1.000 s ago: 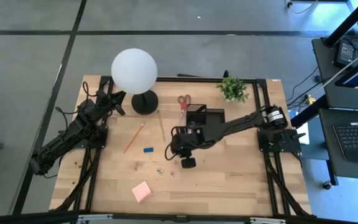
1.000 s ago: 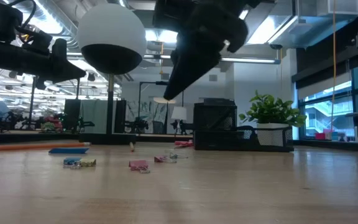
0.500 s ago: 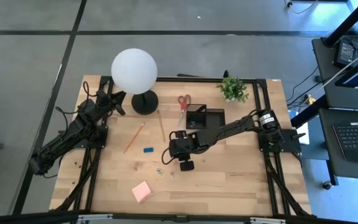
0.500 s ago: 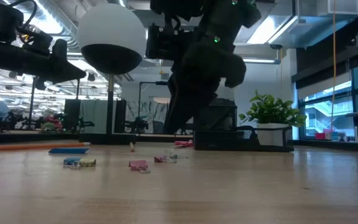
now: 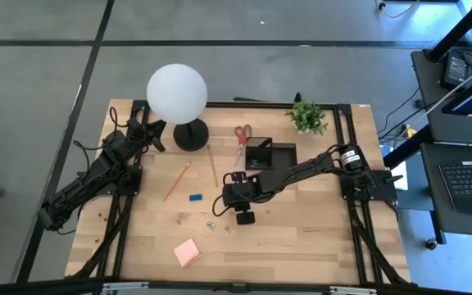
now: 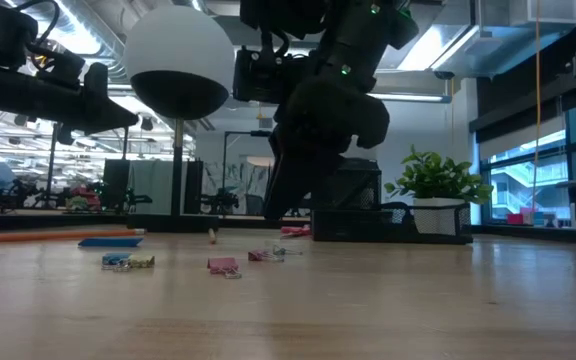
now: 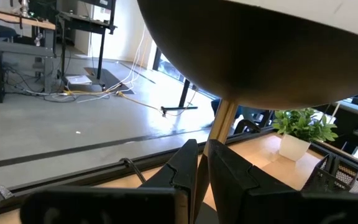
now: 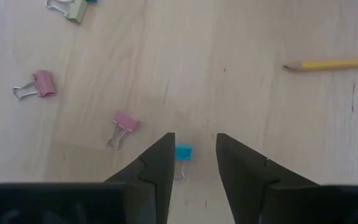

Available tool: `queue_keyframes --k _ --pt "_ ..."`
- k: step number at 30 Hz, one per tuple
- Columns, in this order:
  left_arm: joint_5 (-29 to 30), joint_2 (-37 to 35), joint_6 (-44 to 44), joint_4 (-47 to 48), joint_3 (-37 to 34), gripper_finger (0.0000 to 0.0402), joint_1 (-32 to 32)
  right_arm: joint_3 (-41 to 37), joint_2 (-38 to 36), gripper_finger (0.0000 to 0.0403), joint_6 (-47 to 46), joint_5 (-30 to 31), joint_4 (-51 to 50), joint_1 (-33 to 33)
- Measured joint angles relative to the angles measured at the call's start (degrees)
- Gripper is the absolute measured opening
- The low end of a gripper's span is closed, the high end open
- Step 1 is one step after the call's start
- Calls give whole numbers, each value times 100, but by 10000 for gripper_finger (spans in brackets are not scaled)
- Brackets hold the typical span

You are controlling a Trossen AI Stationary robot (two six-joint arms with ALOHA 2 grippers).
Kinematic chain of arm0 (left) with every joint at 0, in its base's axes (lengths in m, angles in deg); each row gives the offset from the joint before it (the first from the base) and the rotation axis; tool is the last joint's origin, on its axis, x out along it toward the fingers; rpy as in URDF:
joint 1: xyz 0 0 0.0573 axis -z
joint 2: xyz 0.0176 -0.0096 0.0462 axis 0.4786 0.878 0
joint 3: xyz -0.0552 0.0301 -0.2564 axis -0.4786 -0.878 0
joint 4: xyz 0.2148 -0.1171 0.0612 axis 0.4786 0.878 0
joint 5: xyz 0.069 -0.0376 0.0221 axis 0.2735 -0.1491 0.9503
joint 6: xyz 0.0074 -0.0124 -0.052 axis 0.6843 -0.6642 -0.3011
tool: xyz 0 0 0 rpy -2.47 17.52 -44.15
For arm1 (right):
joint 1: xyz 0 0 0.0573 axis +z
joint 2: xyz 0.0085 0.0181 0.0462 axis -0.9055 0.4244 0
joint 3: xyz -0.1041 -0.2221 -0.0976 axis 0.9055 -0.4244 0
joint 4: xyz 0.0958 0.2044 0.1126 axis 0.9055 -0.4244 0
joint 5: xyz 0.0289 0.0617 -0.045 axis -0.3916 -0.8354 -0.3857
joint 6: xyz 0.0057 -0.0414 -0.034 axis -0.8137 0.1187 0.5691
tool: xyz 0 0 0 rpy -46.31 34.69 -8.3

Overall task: Pick and place office supplies into organizer
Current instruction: Put the top blue clip binder into the black desk organizer

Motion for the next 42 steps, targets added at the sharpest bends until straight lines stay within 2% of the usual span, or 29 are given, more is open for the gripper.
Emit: queue_keyframes --k 6,14,18,23,34,42 --pt "0 0 0 0 -1 33 1 0 0 133 -7 -3 12 -2" --pt "1 0 0 1 -1 33 1 0 1 211 10 -7 41 -2" --pt "1 0 0 1 0 33 0 0 2 232 16 -9 62 -2" --pt "0 0 0 0 1 33 -1 0 2 233 20 -20 57 -2" --pt "1 0 0 2 1 33 0 0 2 206 197 -10 85 -55" --pt "0 0 0 2 1 33 0 0 81 205 278 -11 110 -48"
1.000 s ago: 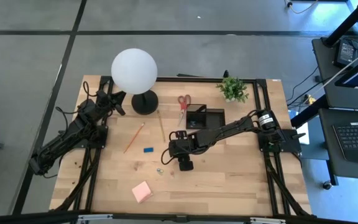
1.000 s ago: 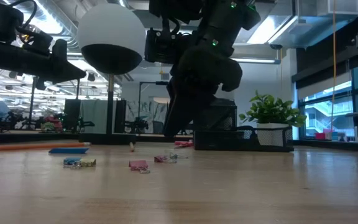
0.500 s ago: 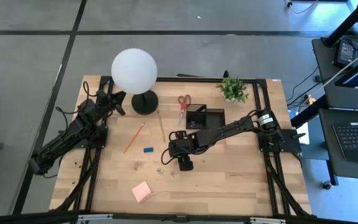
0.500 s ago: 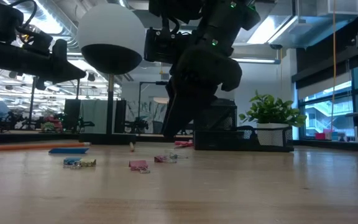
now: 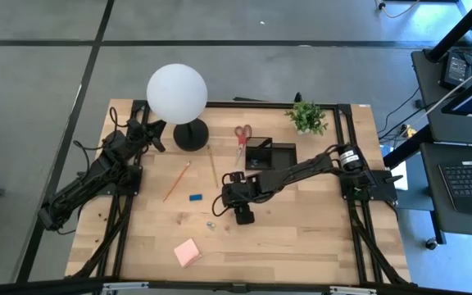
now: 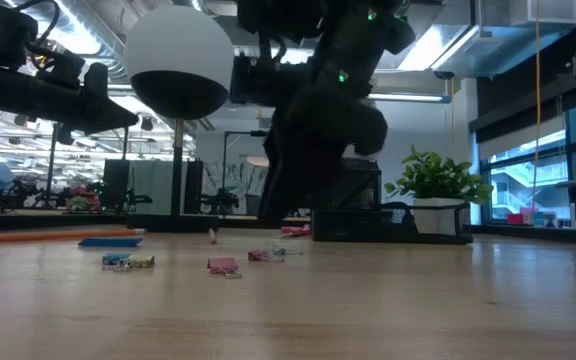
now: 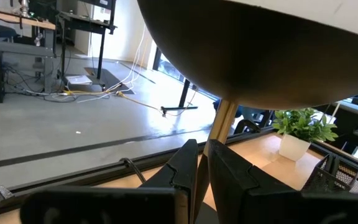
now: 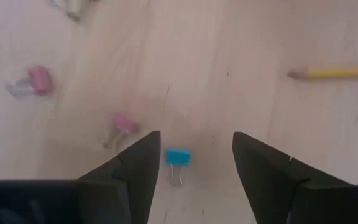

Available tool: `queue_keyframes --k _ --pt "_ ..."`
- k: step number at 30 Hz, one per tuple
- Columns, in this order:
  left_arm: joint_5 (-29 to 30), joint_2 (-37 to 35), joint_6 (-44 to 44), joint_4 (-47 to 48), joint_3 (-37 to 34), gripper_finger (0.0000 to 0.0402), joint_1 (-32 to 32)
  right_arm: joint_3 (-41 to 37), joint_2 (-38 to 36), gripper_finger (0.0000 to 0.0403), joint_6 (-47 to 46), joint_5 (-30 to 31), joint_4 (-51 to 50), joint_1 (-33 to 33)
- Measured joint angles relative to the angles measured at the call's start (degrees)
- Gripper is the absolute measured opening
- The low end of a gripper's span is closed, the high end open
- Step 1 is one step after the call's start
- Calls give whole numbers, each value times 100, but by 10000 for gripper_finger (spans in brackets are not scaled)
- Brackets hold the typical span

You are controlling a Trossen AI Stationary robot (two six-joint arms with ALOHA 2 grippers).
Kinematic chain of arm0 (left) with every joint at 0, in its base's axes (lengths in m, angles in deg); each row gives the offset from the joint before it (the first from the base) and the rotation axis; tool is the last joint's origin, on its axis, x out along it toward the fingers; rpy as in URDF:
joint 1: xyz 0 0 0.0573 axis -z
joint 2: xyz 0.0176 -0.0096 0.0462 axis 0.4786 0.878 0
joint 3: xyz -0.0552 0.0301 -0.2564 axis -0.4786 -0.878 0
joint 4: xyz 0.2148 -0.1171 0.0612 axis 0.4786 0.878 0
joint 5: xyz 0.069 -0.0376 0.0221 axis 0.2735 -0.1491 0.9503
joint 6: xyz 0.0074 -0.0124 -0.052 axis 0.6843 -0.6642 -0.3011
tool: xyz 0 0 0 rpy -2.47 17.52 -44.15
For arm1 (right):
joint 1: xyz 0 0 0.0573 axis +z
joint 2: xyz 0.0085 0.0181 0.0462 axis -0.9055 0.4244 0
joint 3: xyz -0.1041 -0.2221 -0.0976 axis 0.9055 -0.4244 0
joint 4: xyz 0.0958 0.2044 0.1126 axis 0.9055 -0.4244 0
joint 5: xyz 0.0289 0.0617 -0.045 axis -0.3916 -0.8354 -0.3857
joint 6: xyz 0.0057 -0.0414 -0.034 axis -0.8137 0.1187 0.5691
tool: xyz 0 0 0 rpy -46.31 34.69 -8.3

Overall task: Pick and place office supplies into organizer
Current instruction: Put the top blue clip binder into the black desk organizer

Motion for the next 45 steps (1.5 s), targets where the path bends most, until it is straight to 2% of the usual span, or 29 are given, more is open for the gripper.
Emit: queue_keyframes --k 15,33,45 --pt "0 7 0 -2 -2 33 -1 9 275 204 -159 2 -197 9" --pt "0 7 0 0 -2 33 -1 7 273 204 12 -575 -342 -75" --pt "0 7 0 0 -2 33 -1 3 275 204 -309 -964 -282 -227"
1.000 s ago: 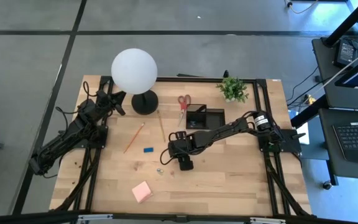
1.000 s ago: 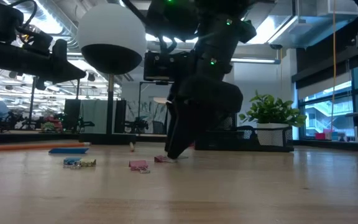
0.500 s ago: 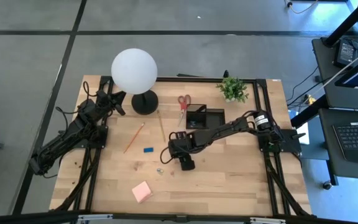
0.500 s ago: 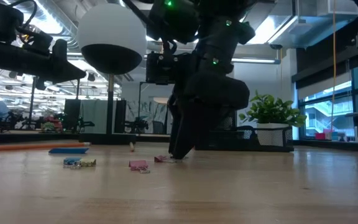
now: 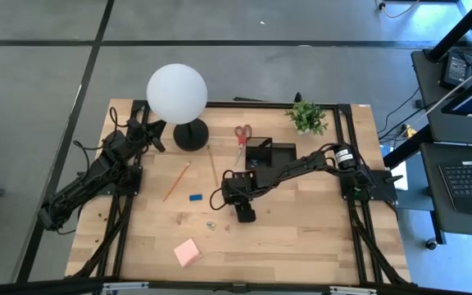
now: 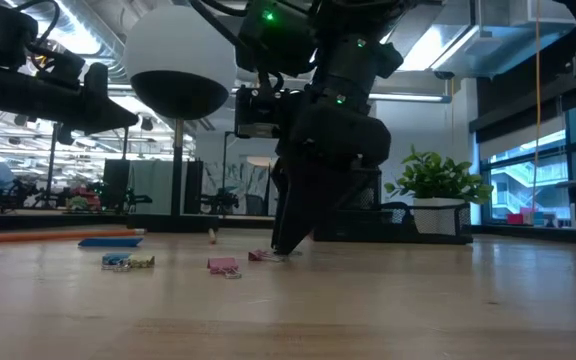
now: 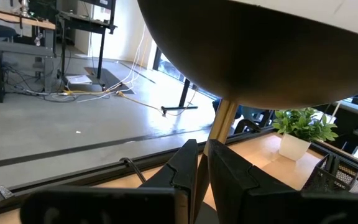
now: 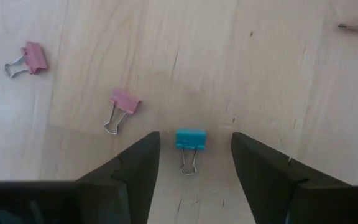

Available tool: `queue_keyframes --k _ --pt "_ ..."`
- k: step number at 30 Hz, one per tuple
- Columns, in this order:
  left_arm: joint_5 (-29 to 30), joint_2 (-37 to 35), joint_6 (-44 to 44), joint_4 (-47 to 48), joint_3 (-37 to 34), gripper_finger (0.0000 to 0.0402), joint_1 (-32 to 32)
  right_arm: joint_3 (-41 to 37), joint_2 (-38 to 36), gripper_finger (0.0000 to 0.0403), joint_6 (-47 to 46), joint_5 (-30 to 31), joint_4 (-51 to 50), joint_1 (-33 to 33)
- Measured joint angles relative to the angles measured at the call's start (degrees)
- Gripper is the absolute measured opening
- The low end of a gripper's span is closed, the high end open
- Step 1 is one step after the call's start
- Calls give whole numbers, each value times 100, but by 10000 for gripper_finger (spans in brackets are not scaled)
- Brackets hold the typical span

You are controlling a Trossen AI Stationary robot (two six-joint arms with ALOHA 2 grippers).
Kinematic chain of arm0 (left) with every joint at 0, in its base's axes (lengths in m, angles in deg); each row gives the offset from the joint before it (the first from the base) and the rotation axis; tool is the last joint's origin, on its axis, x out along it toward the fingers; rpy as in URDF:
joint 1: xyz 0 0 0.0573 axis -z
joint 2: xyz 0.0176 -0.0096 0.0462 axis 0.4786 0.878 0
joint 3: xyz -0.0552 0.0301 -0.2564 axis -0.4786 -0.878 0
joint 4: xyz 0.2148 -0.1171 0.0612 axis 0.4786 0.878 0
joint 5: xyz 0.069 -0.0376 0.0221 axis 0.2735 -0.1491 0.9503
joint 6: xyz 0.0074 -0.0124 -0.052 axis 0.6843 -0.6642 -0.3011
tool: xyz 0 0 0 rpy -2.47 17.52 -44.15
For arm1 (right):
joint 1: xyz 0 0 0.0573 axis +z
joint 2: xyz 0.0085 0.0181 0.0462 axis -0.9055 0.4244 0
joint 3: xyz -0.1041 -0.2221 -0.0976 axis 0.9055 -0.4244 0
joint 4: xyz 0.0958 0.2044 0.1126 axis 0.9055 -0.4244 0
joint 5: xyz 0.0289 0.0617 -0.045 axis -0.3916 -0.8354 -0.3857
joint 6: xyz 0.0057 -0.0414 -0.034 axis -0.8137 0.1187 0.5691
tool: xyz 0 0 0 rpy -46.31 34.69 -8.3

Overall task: Pick and place office supplies into organizer
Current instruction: Put the top blue clip binder into the black desk organizer

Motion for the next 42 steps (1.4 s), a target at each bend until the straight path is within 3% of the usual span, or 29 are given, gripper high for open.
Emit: queue_keyframes --k 8,14,27,42 --pt "0 0 0 0 0 33 2 -4 1 204 13 35 55 1" --pt "0 0 0 0 2 33 0 -13 12 204 17 409 207 120" --pt "2 0 0 0 2 33 1 -8 14 201 -144 431 162 126" --pt "2 0 0 -2 2 33 1 -4 14 93 -142 420 135 125"
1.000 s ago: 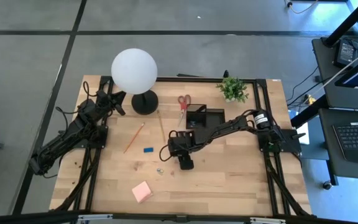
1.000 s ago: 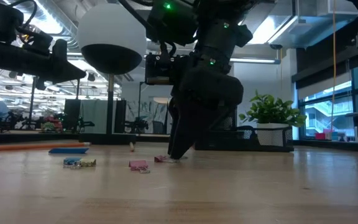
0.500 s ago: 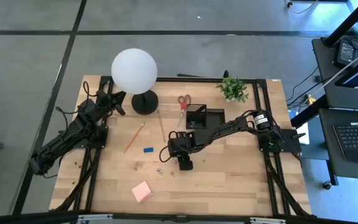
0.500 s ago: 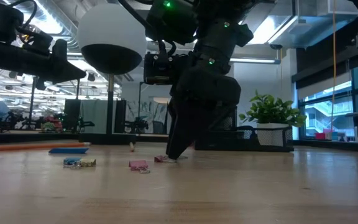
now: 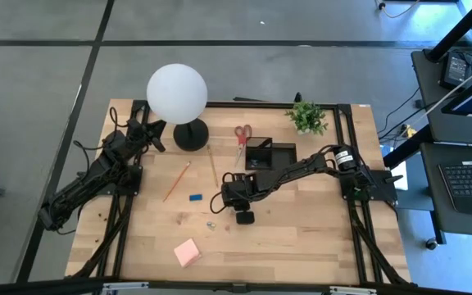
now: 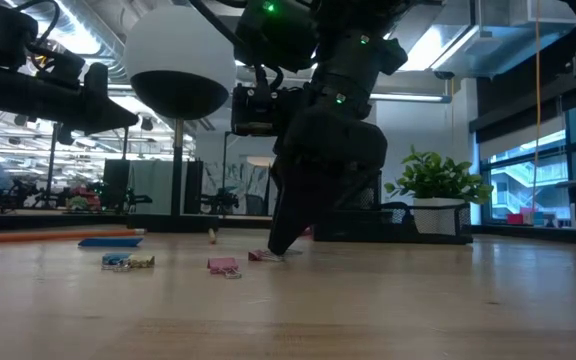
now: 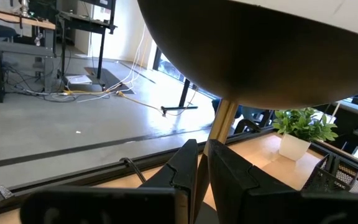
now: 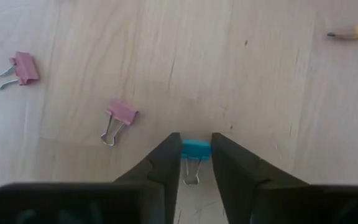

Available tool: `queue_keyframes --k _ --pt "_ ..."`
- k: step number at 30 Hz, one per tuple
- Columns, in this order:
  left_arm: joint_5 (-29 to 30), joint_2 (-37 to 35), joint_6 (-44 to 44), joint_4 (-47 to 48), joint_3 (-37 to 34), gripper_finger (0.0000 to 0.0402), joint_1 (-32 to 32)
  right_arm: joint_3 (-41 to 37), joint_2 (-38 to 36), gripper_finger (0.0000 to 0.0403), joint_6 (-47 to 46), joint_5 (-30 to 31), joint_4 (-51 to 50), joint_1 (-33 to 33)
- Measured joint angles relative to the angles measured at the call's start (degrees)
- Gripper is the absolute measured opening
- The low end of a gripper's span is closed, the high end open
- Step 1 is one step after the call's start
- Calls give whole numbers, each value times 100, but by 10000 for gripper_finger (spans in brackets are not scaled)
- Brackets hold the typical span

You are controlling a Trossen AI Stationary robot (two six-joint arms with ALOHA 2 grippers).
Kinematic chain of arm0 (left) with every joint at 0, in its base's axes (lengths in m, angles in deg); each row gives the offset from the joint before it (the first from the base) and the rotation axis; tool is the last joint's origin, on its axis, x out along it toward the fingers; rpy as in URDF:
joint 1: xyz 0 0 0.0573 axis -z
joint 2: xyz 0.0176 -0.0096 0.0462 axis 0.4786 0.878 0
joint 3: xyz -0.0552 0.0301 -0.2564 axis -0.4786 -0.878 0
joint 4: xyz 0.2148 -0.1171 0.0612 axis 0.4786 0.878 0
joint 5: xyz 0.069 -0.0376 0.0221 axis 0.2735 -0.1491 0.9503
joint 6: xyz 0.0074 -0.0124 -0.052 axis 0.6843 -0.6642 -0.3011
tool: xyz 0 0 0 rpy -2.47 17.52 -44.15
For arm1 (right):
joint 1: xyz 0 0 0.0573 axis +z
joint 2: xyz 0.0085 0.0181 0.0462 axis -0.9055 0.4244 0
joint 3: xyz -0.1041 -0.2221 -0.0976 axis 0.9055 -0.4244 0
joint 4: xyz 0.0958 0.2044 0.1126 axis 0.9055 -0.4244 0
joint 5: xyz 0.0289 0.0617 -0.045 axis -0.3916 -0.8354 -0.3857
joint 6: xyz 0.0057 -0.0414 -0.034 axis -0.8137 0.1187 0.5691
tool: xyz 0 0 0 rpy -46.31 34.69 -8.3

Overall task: Pick and place office supplies into organizer
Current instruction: Put the top blue clip binder into the black desk organizer

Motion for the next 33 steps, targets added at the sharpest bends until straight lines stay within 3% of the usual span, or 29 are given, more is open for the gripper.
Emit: queue_keyframes --k 7,17,33 --pt "-2 0 0 1 -2 33 0 2 -2 69 -7 0 -7 -2" --pt "-2 0 0 2 -2 33 -1 8 -44 71 7 -7 -101 -17" --pt "-4 15 0 1 -2 33 0 417 -654 71 167 619 -1777 -855"
